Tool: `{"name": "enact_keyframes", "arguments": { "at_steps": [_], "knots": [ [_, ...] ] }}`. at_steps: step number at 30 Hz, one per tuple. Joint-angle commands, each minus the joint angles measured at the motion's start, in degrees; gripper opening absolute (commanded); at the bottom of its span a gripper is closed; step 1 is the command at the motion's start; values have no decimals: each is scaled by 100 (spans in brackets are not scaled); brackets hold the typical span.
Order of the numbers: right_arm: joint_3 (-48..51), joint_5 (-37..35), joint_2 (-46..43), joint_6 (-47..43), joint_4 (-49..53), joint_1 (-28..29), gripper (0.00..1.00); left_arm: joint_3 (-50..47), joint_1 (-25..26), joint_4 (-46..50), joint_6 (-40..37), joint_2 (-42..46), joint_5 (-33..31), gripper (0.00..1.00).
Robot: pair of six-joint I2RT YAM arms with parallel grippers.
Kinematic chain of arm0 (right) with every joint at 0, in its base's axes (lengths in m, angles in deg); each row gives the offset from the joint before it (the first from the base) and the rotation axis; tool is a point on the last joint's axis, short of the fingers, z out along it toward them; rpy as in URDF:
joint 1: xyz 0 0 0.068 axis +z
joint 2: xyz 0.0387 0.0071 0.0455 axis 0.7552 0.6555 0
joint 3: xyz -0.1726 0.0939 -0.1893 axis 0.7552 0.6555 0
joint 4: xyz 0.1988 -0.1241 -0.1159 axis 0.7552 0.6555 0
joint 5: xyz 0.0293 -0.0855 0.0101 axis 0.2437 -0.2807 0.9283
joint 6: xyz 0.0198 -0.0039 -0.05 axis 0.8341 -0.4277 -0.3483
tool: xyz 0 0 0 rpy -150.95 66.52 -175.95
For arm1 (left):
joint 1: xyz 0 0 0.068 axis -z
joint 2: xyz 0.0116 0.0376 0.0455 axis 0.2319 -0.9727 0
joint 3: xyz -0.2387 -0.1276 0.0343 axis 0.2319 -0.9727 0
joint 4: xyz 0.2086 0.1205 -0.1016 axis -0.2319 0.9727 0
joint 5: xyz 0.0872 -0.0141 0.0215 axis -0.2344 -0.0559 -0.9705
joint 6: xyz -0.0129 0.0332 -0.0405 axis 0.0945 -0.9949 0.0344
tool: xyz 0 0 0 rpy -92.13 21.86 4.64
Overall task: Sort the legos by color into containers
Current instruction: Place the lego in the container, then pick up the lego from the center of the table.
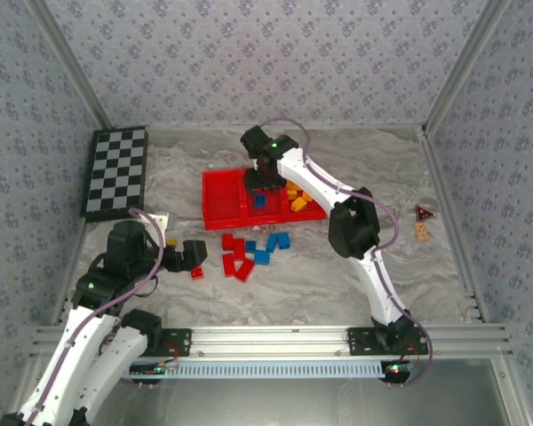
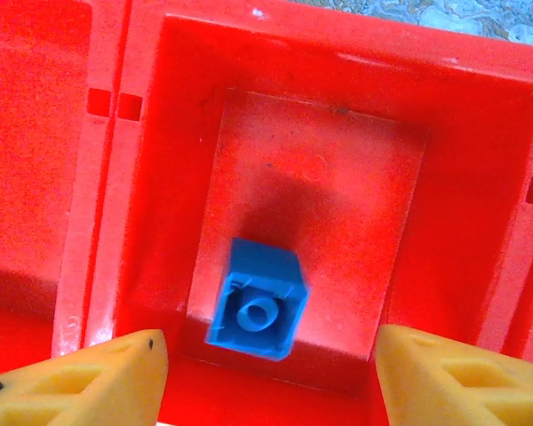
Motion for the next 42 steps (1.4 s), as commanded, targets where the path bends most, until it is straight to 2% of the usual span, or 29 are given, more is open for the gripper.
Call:
{"name": "enact_keyframes", "arguments": {
  "at_steps": [1, 5, 11, 18, 22, 26, 32, 42],
  "knots": [
    [-180, -254, -271, -33, 394, 83, 70, -18, 42, -87, -56, -48, 15, 100],
    [43, -883, -687, 39, 510, 236, 86, -17, 39, -83, -60, -31, 12, 100],
    [1369, -1483, -1649, 402, 142, 402, 100, -17, 39, -87, -60, 21, 21, 100],
    [3280, -1518, -2990, 1166, -420, 399, 100, -27, 46, -105, -68, 74, 62, 100],
    [4164, -1365, -3588, 1291, -675, 519, 100, -27, 46, -105, -69, 66, 69, 100],
    [4951, -1534, -3978, 1365, -870, 672, 99, -26, 46, -101, -68, 57, 52, 100],
    [5725, -1223, -4066, 1424, -1153, 841, 96, -29, 47, -96, -60, 57, 16, 100],
    [5851, -944, -3508, 1454, -1405, 1057, 94, -26, 46, -79, -60, 22, -28, 100]
  ]
}}
